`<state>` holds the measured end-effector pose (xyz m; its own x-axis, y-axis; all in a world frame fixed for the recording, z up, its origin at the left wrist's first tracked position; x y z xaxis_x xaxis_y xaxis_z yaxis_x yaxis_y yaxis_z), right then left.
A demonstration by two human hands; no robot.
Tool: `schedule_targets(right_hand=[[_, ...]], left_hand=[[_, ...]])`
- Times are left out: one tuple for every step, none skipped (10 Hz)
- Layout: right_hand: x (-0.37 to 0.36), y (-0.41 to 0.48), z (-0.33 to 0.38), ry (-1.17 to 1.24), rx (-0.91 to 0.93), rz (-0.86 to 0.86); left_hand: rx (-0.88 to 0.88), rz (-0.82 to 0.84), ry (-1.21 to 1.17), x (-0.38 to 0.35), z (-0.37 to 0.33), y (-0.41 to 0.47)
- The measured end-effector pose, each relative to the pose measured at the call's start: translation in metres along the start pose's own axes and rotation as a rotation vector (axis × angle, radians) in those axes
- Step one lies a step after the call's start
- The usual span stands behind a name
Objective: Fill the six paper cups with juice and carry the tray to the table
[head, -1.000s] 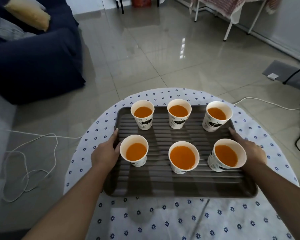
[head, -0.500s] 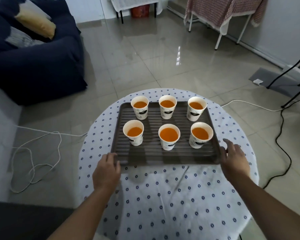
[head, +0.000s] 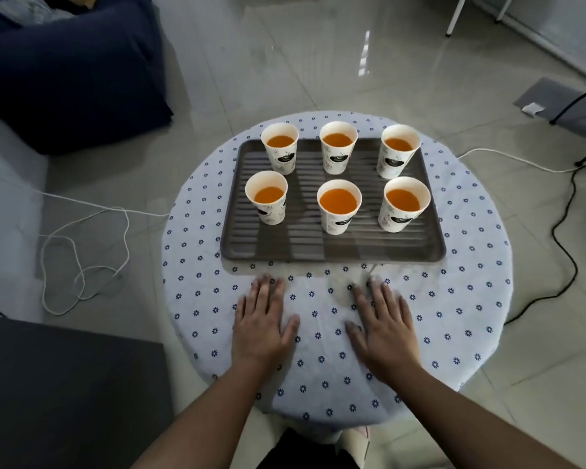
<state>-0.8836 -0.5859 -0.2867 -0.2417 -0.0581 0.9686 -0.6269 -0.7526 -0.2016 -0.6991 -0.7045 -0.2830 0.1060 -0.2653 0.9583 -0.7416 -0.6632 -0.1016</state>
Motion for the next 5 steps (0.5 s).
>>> schedule_targets(right_hand=[[0.0, 0.0, 0.0, -0.028, -0.024, -0.014], [-0.002, 0.0, 0.0, -0.046, -0.027, -0.007], [-0.002, -0.002, -0.001, -0.025, -0.038, 0.014], [-0.006, -0.001, -0.001, -0.039, -0.039, 0.039], [0.016, 0.005, 0.008, -0.055, 0.001, 0.226]], left_hand=[[-0.001, -0.032, 0.01, -0.002, 0.0, 0.0], [-0.001, -0.031, 0.022, -0.004, 0.001, 0.0], [0.004, -0.013, 0.012, -0.003, 0.001, 0.0], [0.002, -0.025, 0.009, -0.003, 0.002, 0.0], [0.01, -0.038, -0.022, -0.001, 0.001, 0.0]])
Point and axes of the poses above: each hand's wrist, its own y-axis towards the middle knuckle, its own x-axis out of the back of the hand, z = x × y, the point moved 6 cm from there along y, towards the middle knuckle, and after that the axes turned 15 degrees about -x, right-handed, at the moved point
